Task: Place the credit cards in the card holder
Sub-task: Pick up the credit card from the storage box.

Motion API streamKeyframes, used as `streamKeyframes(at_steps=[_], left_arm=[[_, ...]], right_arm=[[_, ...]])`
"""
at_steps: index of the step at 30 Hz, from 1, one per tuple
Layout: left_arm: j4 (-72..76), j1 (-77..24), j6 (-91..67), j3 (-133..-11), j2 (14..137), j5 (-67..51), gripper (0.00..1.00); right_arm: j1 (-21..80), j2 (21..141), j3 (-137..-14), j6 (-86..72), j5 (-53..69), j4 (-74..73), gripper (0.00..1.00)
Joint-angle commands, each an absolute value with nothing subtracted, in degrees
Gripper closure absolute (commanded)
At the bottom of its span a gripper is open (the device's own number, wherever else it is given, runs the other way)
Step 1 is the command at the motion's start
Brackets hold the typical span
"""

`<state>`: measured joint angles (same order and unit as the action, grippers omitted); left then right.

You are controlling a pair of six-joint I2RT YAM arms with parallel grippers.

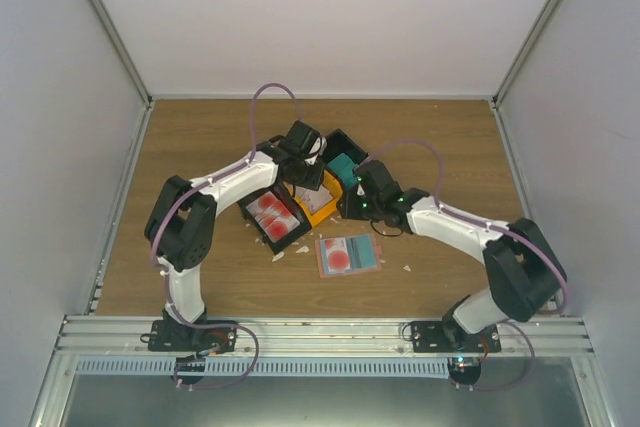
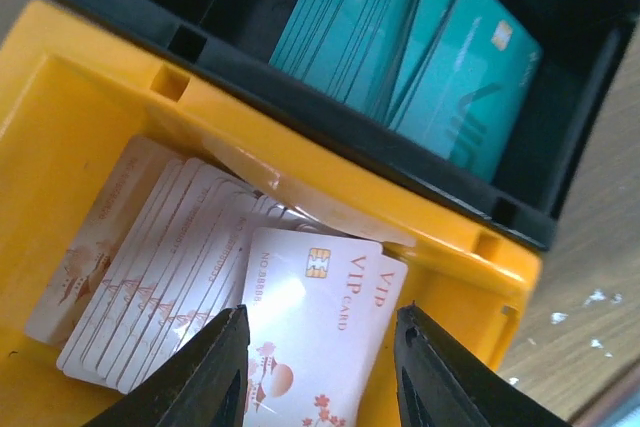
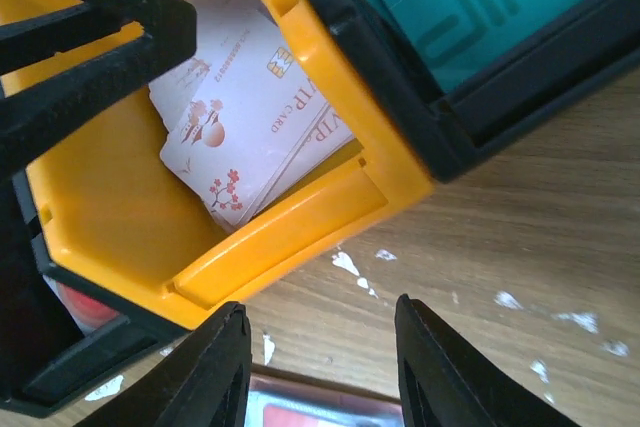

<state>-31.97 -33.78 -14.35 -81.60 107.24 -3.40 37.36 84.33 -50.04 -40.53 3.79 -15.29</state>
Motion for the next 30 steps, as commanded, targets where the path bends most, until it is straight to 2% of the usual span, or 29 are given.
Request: streamKeyframes(at_steps=[1,16,23,30], left_arm=[[-31.4,-33.3,-13.9,-83.7,109.6,-3.8,0.58],[-36.7,-33.7,-17.7,-87.6,117.0,1.4,0.53],[-38.4,-33.8,-17.9,-89.0,119.7,-2.3,0.5],[-39.9,-34.1,-17.7,-90.9,120.5,-2.9,0.61]], right_arm=[[37.0,89.8,-52.7,-41.2,7.8,-12.1,0.59],[36.9,98.6,-56.7,-39.1,10.2,-12.3,0.6],[36.9,99.6,-57.1,-38.9,10.6,-12.2,0.6],[36.9,100.7,-58.0,-38.4,10.7,-12.4,0.61]])
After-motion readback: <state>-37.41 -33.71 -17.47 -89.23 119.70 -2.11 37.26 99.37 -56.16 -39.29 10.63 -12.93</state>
